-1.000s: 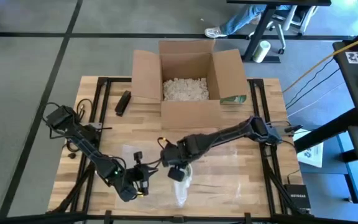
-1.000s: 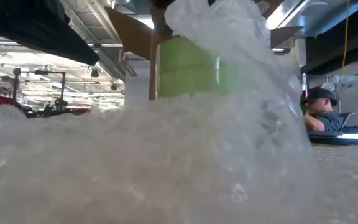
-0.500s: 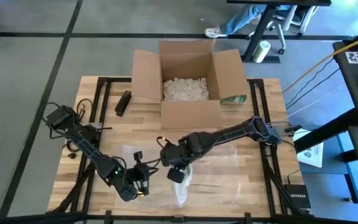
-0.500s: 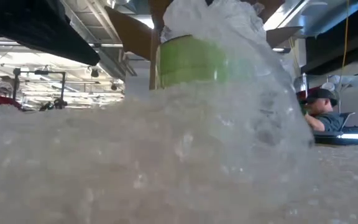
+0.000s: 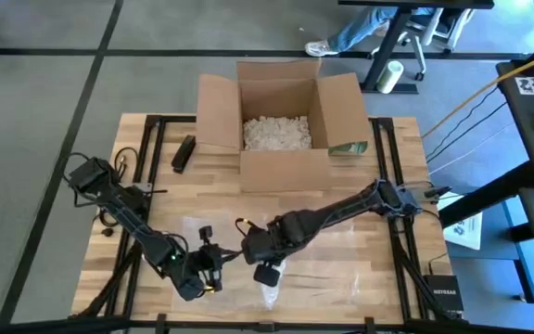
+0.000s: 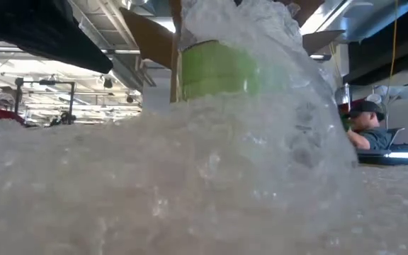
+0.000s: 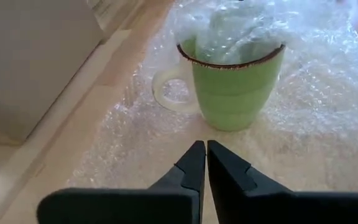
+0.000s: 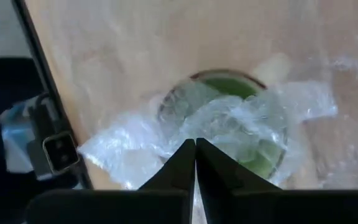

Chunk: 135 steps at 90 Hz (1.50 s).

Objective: Wrap mug
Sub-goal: Wrap the green mug with bubble wrap

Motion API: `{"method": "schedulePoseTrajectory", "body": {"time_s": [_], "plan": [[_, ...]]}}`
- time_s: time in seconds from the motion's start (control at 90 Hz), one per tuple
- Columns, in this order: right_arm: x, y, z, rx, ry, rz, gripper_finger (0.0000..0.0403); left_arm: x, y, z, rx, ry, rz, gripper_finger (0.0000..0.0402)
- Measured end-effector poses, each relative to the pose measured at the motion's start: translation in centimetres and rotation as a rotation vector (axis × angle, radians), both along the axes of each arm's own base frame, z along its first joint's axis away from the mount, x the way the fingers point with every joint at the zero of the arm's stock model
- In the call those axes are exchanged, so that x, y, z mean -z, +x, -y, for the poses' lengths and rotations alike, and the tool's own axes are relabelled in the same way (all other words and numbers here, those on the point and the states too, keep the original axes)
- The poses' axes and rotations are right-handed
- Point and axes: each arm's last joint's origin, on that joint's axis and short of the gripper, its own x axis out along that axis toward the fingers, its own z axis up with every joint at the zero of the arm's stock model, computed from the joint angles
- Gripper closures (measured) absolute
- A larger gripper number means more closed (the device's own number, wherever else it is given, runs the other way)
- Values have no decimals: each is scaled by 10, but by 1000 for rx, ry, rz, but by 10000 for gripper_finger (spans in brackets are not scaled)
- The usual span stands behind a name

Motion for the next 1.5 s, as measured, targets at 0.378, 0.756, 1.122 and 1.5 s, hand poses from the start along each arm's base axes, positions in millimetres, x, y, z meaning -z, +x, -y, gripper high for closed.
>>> {"method": "schedulePoseTrajectory", "body": {"time_s": [0.378, 0.756, 1.122, 1.5], "plan": [[58, 16, 1, -21, -78, -145, 403, 1, -4, 4, 13, 3, -6, 402], [83, 24, 2, -73, -61, -179, 403, 7, -17, -1, -46, -6, -72, 402], [78, 24, 0, -80, -40, -158, 403, 9, -25, -2, -90, -3, -81, 402], [35, 12, 4, -47, -21, -100, 403, 9, -26, 0, -84, -7, -76, 402]]}}
